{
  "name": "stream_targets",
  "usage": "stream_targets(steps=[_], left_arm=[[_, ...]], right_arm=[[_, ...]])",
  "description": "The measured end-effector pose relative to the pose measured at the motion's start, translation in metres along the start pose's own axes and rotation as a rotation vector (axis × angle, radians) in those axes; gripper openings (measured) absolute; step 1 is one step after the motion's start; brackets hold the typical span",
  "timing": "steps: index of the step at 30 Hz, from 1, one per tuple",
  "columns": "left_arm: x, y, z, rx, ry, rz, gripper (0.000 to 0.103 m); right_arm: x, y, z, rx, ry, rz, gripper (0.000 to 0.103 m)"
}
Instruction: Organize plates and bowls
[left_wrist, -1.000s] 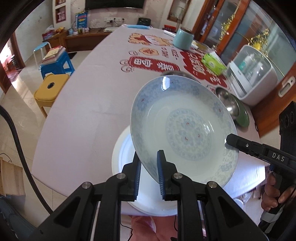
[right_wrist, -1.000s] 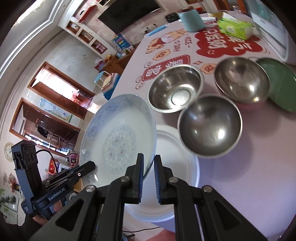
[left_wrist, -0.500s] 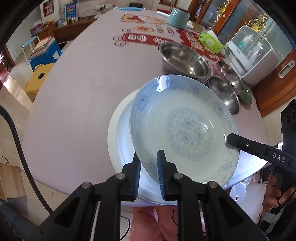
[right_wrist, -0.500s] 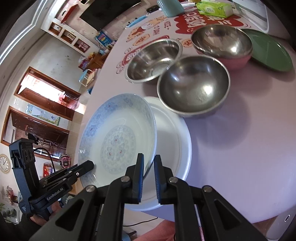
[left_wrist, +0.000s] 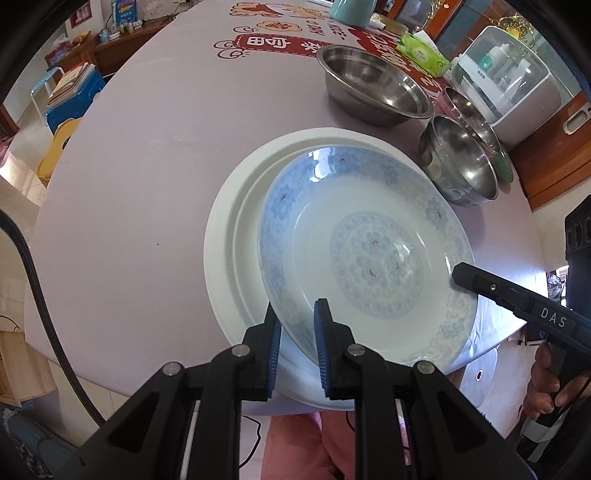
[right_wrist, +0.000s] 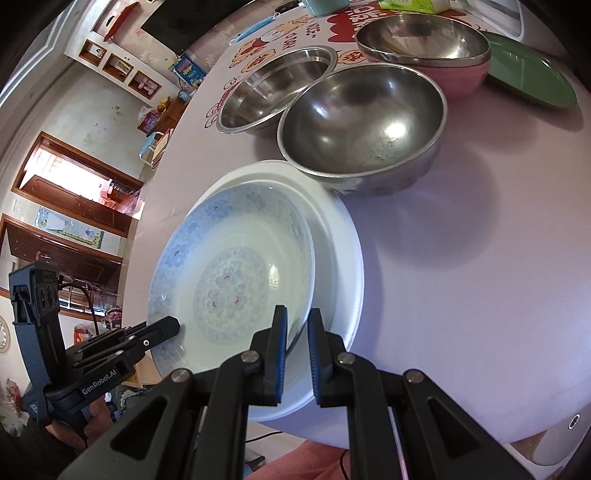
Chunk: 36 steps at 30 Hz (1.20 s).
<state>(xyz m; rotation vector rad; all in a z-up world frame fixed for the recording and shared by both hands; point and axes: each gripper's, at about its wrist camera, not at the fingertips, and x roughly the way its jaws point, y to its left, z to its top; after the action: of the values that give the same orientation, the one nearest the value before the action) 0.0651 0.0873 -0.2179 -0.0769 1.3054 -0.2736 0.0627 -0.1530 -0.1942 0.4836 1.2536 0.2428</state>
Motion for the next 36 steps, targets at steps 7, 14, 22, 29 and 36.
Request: stream_targets(steps=[7,14,22,29,36], left_arm=[[0.007,0.000,0.008,0.022,0.015,0.008,0.016],[0.016,0.003,0.010,0.021,0.045,0.018,0.016],[0.017,0.005,0.010,0.028,0.035,0.008,0.016],[0.017,0.004,0.010,0.034,0.039,0.009,0.016],[0.005,0.000,0.010,0.036,0.014,0.024,0.026]], right_arm=[[0.004,0.005,-0.001,-0.039,-0.005,-0.042,0.010],[0.006,0.010,-0.004,-0.071,-0.008,-0.084,0.010],[0.007,0.012,-0.004,-0.068,-0.017,-0.105,0.011],[-0.004,0.012,0.000,-0.035,-0.043,-0.111,0.011],[-0.023,0.007,0.004,-0.020,-0.085,-0.120,0.019]])
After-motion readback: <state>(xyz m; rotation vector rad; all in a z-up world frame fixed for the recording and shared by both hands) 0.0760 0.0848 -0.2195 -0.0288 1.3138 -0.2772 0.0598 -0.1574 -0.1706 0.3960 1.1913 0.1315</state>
